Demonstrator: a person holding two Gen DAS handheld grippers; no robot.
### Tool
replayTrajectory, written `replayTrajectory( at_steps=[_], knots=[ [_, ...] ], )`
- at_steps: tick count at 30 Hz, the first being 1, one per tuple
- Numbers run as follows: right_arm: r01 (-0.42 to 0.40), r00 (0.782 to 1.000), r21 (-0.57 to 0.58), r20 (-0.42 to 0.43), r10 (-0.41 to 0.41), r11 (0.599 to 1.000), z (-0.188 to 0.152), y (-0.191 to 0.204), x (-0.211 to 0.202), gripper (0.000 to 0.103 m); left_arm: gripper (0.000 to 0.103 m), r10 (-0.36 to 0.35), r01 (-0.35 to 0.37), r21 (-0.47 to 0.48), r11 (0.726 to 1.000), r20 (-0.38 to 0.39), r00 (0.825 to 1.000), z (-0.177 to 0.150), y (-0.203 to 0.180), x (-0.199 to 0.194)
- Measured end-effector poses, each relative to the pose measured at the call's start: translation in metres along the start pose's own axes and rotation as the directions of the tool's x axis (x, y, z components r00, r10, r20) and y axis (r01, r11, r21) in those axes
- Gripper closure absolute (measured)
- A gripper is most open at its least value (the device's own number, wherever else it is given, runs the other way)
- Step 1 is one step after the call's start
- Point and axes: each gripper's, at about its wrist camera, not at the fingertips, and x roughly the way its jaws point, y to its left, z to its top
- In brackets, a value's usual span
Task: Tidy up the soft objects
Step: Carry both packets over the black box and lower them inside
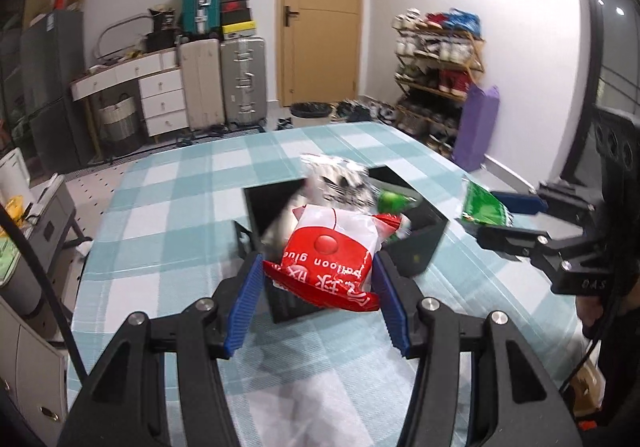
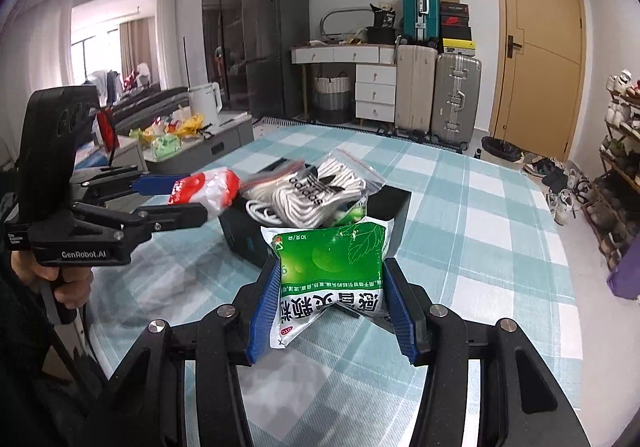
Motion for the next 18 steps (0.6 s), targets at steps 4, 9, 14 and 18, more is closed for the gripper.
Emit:
replayTrajectory(
  at_steps=[4, 9, 14, 18],
  knots=[
    [0.009, 1.000, 0.032, 0.019, -0.010, 0.999, 0.006, -0.003, 0.006, 0.052, 0.048, 0.021, -0.021, -0.037, 0.999, 0.009, 1.000, 0.006, 0.011, 0.004],
    [0.004, 1.000, 0.038, 0.020, -0.005, 0.999, 0.016, -0.002, 0.016, 0.052, 0.048, 0.045, -0.043, -0.068, 0.997, 0.020, 0.999, 0.012, 0.022, 0.013],
    [0.006, 1.000, 0.054, 0.029, -0.007, 0.999, 0.026, -0.004, 0.024, 0.052, 0.048, 0.071, -0.069, -0.086, 0.994, 0.020, 0.997, 0.017, 0.028, 0.024],
    [0.011, 1.000, 0.060, 0.026, -0.013, 0.998, 0.034, -0.008, 0.034, 0.052, 0.048, 0.078, -0.077, -0.099, 0.992, 0.007, 0.997, 0.020, 0.033, 0.038]
  ],
)
